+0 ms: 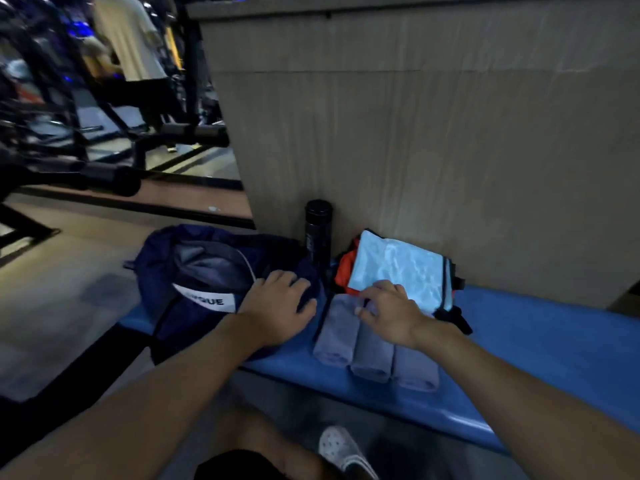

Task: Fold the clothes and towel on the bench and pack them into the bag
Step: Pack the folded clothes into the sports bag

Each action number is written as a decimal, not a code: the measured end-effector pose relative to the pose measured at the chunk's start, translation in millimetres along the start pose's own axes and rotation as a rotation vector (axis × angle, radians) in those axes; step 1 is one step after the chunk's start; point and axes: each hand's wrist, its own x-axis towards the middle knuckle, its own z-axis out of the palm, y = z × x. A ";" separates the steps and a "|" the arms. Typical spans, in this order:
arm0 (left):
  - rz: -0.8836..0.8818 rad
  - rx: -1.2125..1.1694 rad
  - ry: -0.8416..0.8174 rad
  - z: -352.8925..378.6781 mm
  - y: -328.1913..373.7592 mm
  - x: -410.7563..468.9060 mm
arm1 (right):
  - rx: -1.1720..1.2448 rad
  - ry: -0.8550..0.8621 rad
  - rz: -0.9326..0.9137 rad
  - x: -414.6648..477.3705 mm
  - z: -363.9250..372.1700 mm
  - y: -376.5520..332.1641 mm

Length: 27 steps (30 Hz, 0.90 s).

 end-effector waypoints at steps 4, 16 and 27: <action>-0.068 0.025 0.014 -11.0 -66.4 -5.2 | 0.058 0.065 -0.066 31.1 9.8 -50.7; -0.224 0.245 -0.104 4.4 -245.9 53.8 | -0.063 0.069 -0.053 128.0 73.5 -118.2; -0.266 0.189 -0.265 11.2 -302.0 76.2 | 0.005 0.151 -0.106 143.5 105.9 -89.1</action>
